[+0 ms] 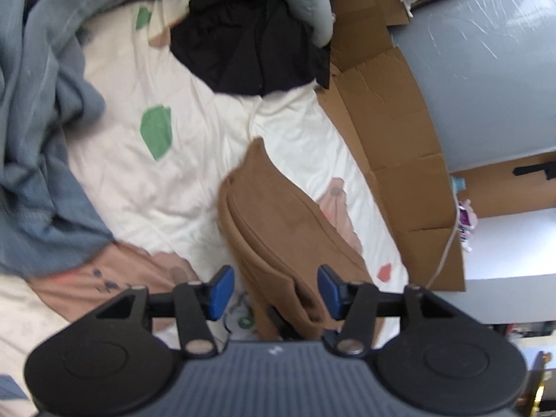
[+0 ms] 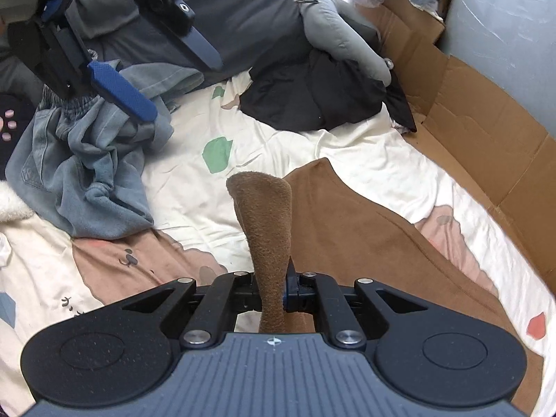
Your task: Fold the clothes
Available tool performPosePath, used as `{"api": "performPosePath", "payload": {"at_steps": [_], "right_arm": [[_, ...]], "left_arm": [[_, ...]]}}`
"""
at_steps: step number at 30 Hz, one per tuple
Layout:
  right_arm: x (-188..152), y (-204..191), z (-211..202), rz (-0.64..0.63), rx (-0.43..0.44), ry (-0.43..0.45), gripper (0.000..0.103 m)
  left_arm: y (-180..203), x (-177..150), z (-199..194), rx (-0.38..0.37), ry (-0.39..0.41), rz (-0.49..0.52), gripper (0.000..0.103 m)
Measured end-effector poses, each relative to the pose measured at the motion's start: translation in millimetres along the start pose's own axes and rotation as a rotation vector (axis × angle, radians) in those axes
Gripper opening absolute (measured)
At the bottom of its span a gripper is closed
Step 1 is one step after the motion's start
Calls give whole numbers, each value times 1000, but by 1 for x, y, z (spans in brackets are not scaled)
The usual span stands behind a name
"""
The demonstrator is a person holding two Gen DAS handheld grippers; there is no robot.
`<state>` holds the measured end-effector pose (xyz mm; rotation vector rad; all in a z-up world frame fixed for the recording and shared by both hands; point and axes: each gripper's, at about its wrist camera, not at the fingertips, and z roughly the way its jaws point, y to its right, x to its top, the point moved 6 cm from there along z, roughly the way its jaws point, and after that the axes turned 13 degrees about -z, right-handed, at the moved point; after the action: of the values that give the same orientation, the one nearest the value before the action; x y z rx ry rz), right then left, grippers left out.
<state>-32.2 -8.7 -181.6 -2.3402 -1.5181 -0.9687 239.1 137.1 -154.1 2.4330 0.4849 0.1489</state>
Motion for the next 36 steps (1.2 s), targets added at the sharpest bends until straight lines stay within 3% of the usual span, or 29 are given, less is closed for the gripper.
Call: {"api": "performPosePath", "payload": {"at_steps": [7, 15, 17, 19, 22, 27, 29, 32, 36], "right_arm": [[-11, 8, 0, 53, -8, 21, 6], [-22, 15, 8, 145, 2, 26, 6], [-22, 13, 10, 142, 5, 27, 6], [-21, 9, 11, 127, 8, 29, 6], [-21, 4, 11, 104, 7, 27, 6], [-21, 2, 10, 75, 5, 19, 6], [-21, 2, 9, 72, 7, 17, 5], [-22, 2, 2, 83, 19, 25, 6], [-26, -1, -2, 90, 43, 49, 6]], "left_arm": [[5, 22, 18, 30, 15, 29, 65], [-9, 48, 82, 38, -13, -27, 66], [-12, 54, 99, 26, -14, -34, 67], [-12, 59, 117, 35, -16, 6, 73], [-15, 64, 141, 76, -11, 82, 73], [-33, 73, 174, 110, -40, 58, 73], [-36, 74, 184, 116, -53, 63, 70], [-35, 70, 199, 58, -122, 43, 58], [-27, 67, 210, 29, -154, 58, 18]]}}
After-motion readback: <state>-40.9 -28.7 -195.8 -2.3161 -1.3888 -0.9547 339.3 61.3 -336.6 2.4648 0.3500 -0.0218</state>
